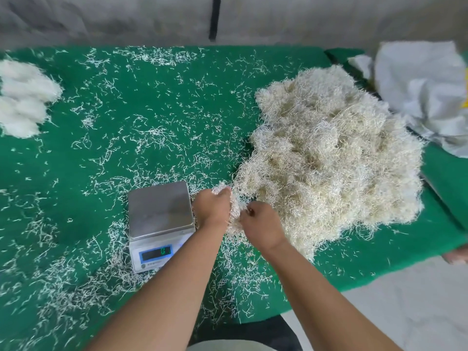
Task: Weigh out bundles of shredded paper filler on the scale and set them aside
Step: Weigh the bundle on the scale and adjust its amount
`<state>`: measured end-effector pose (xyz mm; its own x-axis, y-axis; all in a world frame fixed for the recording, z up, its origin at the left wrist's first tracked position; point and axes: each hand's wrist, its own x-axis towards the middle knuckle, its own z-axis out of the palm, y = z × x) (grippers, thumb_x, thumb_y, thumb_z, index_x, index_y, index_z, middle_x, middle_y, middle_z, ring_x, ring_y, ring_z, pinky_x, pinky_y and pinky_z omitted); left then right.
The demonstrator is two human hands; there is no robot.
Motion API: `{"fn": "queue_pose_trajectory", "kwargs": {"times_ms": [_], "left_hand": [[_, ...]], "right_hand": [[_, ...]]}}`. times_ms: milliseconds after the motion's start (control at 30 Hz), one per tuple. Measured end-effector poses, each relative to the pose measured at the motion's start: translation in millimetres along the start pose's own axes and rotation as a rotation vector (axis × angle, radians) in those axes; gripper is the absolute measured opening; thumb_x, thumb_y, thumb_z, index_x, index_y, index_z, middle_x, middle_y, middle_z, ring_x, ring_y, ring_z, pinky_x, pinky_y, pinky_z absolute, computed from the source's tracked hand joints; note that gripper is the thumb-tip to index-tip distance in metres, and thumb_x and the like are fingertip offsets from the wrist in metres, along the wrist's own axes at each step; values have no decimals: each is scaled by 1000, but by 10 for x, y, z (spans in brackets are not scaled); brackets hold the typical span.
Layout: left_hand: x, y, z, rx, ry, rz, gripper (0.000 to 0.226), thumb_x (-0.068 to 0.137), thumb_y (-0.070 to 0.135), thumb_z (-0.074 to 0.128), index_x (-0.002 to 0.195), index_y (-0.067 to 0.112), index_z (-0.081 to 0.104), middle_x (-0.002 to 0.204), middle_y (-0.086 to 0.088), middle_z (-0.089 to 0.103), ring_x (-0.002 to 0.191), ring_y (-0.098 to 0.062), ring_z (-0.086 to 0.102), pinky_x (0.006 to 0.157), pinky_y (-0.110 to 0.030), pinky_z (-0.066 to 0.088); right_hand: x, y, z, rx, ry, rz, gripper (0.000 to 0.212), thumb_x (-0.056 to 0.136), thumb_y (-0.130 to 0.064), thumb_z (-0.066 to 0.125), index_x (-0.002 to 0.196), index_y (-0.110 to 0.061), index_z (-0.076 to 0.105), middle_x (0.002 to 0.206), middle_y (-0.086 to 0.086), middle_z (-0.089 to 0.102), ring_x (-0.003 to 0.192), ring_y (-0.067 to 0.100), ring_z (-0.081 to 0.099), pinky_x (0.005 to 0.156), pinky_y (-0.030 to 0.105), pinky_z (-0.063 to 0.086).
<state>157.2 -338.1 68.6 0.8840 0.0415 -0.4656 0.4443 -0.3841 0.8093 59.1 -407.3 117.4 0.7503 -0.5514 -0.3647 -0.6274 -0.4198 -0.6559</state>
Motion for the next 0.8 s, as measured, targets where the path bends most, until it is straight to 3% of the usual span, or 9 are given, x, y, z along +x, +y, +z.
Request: {"fn": "queue_pose_trajectory", "kwargs": {"times_ms": [233,367,467,533,600,633,700,733,800], "left_hand": [[0,15,249,-40,27,-113,40,86,26,80,68,9,50,65,-6,57,51,-16,47,47,-23,33],[253,-43,5,-179,125,-275,28,93,29,75,95,5,63,85,-6,67,66,-18,64,47,-27,46],[684,5,-437,-109,253,-155,58,92,38,76,135,4,59,108,-11,70,86,-26,68,61,-31,56],[854,62,-616,-57,321,-103,70,89,50,75,141,8,56,110,-14,72,92,-30,71,66,-36,59],[973,24,-741,-102,382,-169,76,88,53,75,142,4,54,115,-15,71,100,-33,71,81,-38,58],[1022,-8,-821,-162,410,-206,77,88,51,75,143,2,52,126,-17,67,110,-35,68,89,-39,55],[1078,-55,-1001,-258,433,-271,69,88,47,72,140,5,56,139,-19,61,123,-38,62,97,-44,53],[1073,-73,-1086,-293,418,-302,66,88,47,71,138,7,57,139,-18,62,123,-38,63,96,-45,54],[999,-110,-1213,-399,395,-314,66,87,46,71,139,9,57,140,-16,62,118,-33,66,82,-39,58]], "right_hand": [[-122,68,-163,-3,37,-8,27,105,-10,53,80,-1,57,71,6,60,50,11,47,41,21,36],[-363,52,-365,90,8,-85,27,106,-19,62,80,-11,57,66,-2,58,47,5,48,43,17,38],[-430,159,-674,143,61,-116,27,104,-26,65,79,-18,56,62,-6,60,43,1,48,41,13,38],[-248,265,-838,138,142,-35,28,105,-24,63,80,-14,54,67,-5,60,40,-1,46,39,11,37],[-24,368,-928,152,230,24,26,106,-23,61,84,-12,55,77,7,67,37,-1,43,37,11,35],[99,413,-948,198,293,49,22,107,-23,60,90,-9,59,81,12,69,38,-1,42,39,12,36],[294,471,-1044,384,453,129,27,108,-23,59,123,-1,63,82,11,70,50,-2,50,50,19,46],[377,519,-1102,471,523,160,41,108,-24,59,141,1,57,80,5,69,59,4,58,58,26,52],[509,589,-1165,485,545,172,44,107,-25,60,144,-1,58,70,0,65,61,7,64,62,28,56]]}}
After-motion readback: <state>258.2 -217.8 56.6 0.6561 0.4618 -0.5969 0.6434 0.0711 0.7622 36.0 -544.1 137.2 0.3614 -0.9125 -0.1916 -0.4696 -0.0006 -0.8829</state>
